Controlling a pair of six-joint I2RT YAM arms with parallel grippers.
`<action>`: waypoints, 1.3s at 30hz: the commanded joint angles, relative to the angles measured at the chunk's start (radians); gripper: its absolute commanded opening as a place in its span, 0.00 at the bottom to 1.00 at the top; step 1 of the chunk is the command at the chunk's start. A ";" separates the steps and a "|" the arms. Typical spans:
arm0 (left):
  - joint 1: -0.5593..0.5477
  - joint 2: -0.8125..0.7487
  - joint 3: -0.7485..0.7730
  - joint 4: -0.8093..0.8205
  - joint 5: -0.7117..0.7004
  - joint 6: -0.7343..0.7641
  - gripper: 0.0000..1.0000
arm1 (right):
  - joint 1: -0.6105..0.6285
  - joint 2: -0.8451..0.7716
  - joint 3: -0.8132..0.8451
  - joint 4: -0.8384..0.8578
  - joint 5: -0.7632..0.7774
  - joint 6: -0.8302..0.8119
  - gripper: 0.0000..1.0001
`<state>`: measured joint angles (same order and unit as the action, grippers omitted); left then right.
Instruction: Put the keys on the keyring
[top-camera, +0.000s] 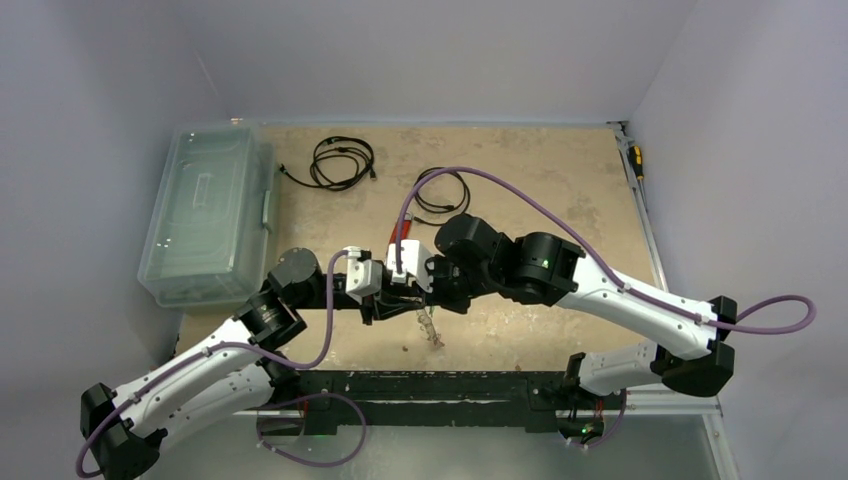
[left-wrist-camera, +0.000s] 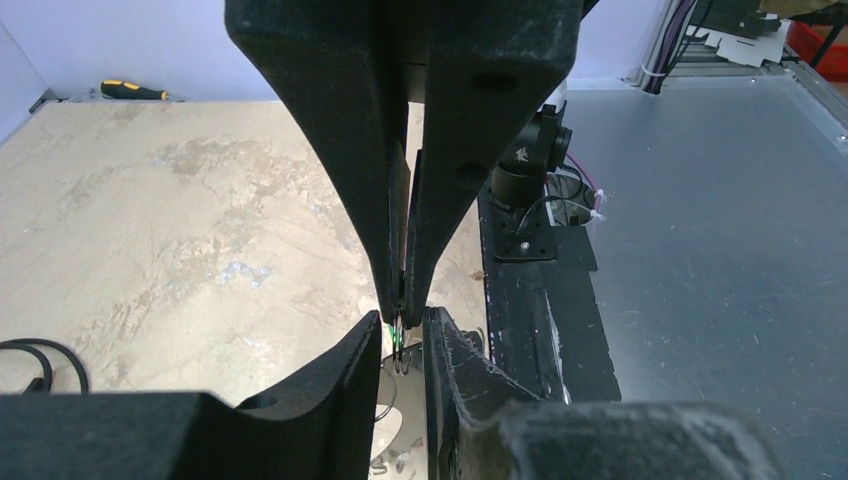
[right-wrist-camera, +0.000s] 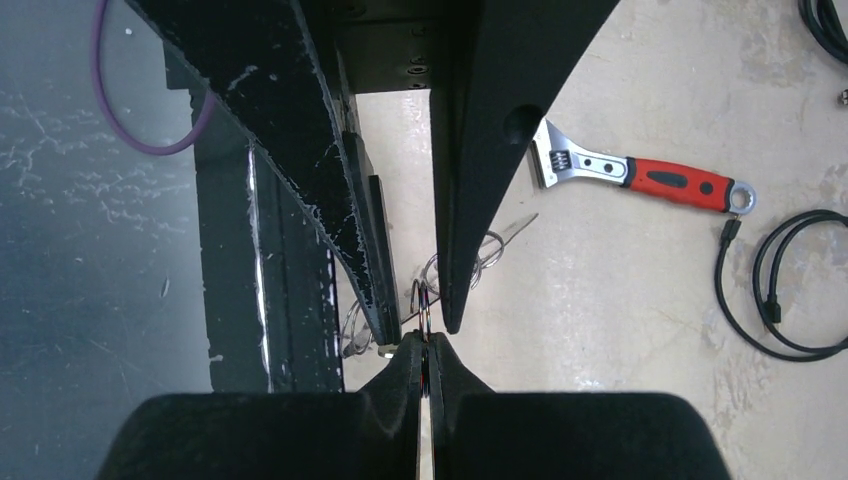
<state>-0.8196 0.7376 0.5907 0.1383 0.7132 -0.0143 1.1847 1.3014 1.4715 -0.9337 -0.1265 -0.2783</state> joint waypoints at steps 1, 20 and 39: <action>-0.007 0.003 0.008 0.007 -0.013 0.008 0.18 | 0.007 -0.007 0.046 0.054 -0.028 -0.013 0.00; -0.017 -0.070 0.030 -0.038 -0.023 0.057 0.00 | 0.012 -0.122 -0.058 0.228 -0.006 -0.032 0.23; 0.002 -0.101 0.065 -0.066 -0.009 0.063 0.00 | 0.011 -0.331 -0.344 0.521 0.016 0.030 0.48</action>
<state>-0.8249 0.6537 0.6044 0.0257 0.6876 0.0387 1.1923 0.9997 1.1511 -0.5175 -0.0891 -0.2695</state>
